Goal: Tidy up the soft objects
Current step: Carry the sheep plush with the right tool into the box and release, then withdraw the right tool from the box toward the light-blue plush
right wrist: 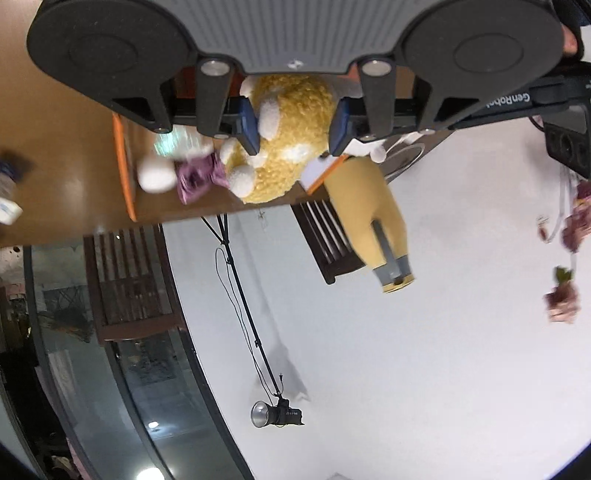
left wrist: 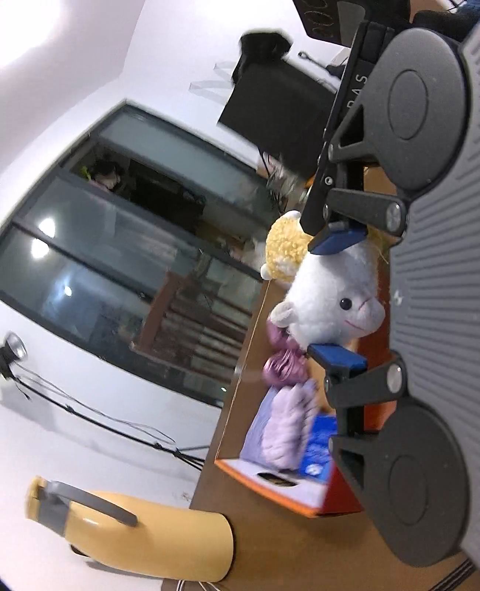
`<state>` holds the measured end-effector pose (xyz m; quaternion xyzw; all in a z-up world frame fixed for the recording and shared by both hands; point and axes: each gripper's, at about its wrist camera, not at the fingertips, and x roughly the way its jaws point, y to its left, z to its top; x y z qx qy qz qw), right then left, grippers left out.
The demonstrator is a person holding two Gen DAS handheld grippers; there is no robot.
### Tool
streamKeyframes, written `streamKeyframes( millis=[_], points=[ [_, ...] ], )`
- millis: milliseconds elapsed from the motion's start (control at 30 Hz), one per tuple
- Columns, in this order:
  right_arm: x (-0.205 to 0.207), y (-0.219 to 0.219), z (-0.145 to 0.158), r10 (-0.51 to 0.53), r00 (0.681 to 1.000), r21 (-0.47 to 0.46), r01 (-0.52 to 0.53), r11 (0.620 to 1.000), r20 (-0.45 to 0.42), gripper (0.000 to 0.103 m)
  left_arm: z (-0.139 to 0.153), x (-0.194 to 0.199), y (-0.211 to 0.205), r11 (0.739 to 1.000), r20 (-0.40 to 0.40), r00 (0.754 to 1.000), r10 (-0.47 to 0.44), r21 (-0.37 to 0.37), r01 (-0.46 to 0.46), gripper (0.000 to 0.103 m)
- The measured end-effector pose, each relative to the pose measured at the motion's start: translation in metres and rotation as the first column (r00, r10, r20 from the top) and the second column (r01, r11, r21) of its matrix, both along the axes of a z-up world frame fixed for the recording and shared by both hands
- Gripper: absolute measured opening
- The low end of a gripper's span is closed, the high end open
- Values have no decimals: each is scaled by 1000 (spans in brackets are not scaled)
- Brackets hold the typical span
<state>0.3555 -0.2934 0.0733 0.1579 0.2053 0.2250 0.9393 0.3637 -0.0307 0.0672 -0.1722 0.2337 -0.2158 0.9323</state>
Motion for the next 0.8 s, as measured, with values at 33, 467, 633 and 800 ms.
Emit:
streamKeyframes(
  millis=[33,467,633,800],
  points=[
    [20,5,-3,3,1000,-5,-3,1000,-18,40,-3,16,2,1000,-12,1000,7,13,-7,53],
    [105,8,-74,-87,967,-61,75,995,-238,42,-59,100,-29,987,-213,977,-27,149,60,52],
    [98,-14,-66,-174,959,-121,149,981,-222,35,-60,104,-51,991,-233,970,-62,100,88,56],
    [72,-27,-31,-163,980,-125,148,981,-115,50,-29,76,-47,990,-174,983,-67,114,88,63]
  ],
)
